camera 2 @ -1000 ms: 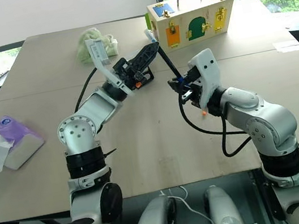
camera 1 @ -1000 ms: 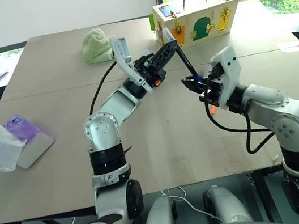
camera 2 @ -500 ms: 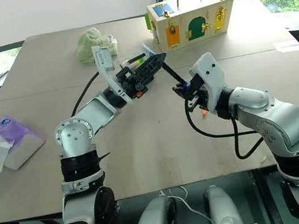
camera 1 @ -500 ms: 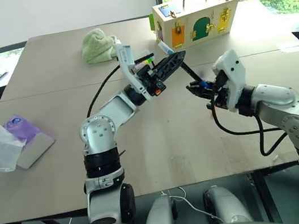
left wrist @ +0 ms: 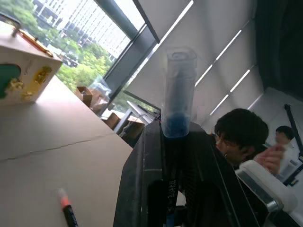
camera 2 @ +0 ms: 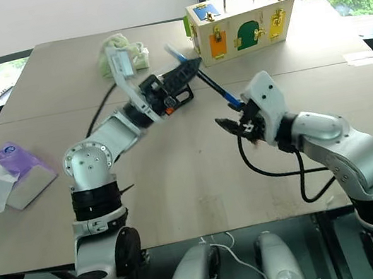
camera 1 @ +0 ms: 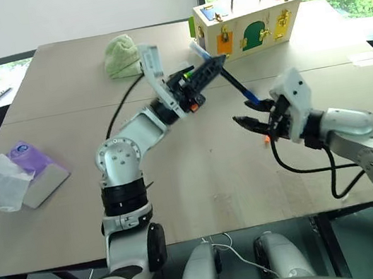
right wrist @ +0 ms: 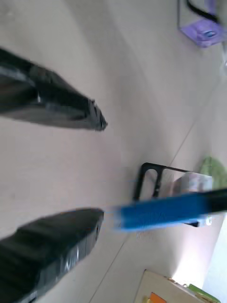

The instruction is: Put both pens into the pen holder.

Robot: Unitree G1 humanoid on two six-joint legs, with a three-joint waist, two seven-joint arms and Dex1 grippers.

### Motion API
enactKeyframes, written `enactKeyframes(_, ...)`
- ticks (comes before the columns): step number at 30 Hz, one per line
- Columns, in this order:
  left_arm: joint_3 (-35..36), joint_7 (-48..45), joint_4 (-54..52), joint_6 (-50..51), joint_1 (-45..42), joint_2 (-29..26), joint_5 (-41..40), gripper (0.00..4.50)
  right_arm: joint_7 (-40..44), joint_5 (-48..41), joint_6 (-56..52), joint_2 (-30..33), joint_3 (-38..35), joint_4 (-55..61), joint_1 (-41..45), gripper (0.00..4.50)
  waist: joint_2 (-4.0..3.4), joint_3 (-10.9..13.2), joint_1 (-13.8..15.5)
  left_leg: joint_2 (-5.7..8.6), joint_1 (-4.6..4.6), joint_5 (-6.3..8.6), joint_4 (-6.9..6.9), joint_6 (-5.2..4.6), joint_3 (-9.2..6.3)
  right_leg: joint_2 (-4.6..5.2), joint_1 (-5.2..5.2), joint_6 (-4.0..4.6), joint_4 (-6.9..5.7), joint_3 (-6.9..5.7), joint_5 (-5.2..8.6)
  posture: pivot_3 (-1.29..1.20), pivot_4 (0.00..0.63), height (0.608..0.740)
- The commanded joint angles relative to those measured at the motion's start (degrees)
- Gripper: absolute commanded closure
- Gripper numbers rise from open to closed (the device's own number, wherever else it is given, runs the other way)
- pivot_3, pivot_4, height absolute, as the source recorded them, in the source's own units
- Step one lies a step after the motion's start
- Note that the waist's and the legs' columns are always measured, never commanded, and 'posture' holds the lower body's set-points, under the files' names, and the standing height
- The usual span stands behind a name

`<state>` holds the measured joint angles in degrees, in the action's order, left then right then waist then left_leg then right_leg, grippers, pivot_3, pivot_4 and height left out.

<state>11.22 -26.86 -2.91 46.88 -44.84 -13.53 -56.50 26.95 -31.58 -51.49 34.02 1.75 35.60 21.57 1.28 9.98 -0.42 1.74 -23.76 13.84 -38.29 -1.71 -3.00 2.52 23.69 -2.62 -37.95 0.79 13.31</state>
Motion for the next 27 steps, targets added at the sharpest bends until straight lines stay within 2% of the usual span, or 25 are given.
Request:
enactKeyframes(1, -1.8, -4.5, 0.4, -14.2, -2.7, -3.7, 12.0, 4.50, 1.6, -1.9, 2.2, 1.8, -5.6, 5.8, -3.6, 0.64, 0.00, 0.0, 0.0, 0.00, 0.02, 0.00, 0.01, 0.00, 0.02, -0.01, 0.00, 0.00, 0.02, 0.00, 0.00, 0.00, 0.150, 0.740)
enactKeyframes(6, -12.6, -10.1, 9.4, -48.7, -2.2, -13.2, 42.2, 4.50, 1.4, -3.7, 2.4, 2.3, -10.4, 9.1, -8.8, 0.64, -0.01, 0.0, -0.2, -0.03, 0.07, 0.01, 0.10, -0.02, 0.12, -0.01, 0.00, 0.01, 0.03, 0.08, 0.00, 0.00, 0.150, 0.740)
enactKeyframes(10, -18.2, -7.5, 17.8, -65.0, 0.0, -16.3, 56.4, 4.50, 0.6, -3.7, 2.9, 2.0, -11.2, 10.1, -11.2, 0.64, -0.01, 0.0, 0.2, -0.01, 0.05, 0.06, 0.13, -0.10, 0.12, 0.12, 0.00, 0.01, 0.08, 0.10, 0.00, 0.00, 0.150, 0.740)
enactKeyframes(17, -19.7, -4.0, 24.3, -73.4, 0.2, -16.4, 64.0, 4.50, 0.3, -3.4, 4.1, 2.2, -11.3, 10.4, -13.0, 0.64, 0.01, 0.0, 0.4, -0.01, -0.04, 0.09, 0.10, -0.16, -0.01, 0.26, 0.03, -0.01, 0.08, -0.04, 0.00, 0.00, 0.150, 0.740)
enactKeyframes(27, -19.5, -2.0, 28.3, -79.6, -2.2, -16.6, 66.9, 4.50, 0.4, -2.8, 5.6, 2.8, -11.1, 9.3, -13.2, 0.64, 0.01, 0.0, 0.4, 0.00, -0.02, 0.10, 0.07, -0.18, 0.04, 0.14, 0.02, -0.03, 0.04, -0.15, -0.01, 0.00, 0.150, 0.740)
